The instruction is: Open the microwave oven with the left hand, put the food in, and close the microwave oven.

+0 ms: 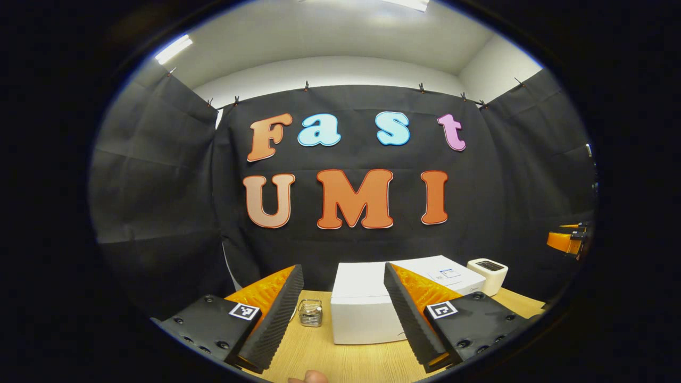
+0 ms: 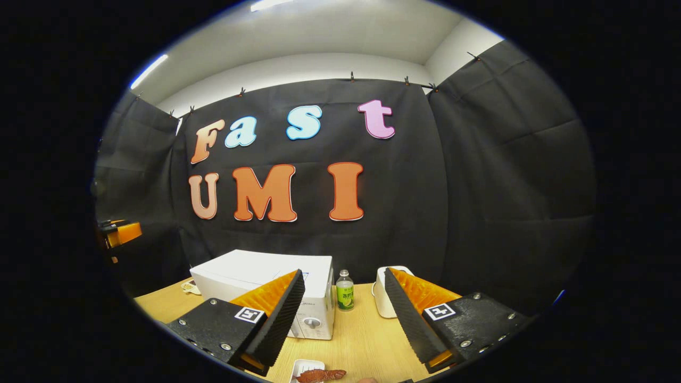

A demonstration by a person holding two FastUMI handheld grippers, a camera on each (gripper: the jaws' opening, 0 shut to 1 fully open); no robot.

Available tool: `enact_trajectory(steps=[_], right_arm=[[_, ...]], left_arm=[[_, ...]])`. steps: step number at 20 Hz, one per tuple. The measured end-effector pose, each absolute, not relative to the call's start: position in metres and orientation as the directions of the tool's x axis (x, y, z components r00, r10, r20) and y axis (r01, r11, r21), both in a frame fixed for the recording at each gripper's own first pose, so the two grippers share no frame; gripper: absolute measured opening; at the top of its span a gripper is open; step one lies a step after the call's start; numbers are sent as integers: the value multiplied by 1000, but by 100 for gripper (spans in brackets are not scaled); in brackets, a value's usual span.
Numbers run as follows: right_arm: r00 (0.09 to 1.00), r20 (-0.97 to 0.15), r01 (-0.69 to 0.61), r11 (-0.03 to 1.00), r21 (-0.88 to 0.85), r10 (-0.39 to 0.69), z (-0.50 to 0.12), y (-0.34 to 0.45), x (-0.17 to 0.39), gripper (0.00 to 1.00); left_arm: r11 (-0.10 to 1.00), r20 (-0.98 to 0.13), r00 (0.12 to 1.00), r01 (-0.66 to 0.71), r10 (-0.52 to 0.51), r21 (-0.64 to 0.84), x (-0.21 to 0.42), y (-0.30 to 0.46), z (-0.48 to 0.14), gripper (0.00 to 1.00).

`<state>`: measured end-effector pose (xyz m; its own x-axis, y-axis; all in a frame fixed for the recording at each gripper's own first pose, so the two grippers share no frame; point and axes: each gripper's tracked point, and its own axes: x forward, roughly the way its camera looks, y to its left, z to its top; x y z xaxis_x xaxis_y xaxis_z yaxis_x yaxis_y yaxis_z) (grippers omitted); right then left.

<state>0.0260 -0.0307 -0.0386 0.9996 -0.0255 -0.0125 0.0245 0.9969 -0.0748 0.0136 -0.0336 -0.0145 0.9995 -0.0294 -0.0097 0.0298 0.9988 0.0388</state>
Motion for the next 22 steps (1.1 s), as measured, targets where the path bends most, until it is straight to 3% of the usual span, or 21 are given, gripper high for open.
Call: enact_trajectory(steps=[2,7,8,14,22], right_arm=[[1000,-1,21,997,-75,-21,-37,-29,24,93],[1000,-6,17,998,-66,-17,-40,-29,25,94],[1000,-5,21,997,-69,-21,-40,-31,25,93],[999,-13,33,998,-60,-34,-44,-39,26,93],[999,-25,43,998,-49,-44,-53,-48,25,93]], left_arm=[[999,-11,999,32,-32,40,12,-37,-15,95],[998,-5,999,54,-54,37,10,-46,-13,100],[997,-5,998,63,-63,36,11,-53,-16,95],[996,-21,996,87,-87,31,13,-76,-26,95],[985,-24,985,172,-172,20,27,-144,-74,98]])
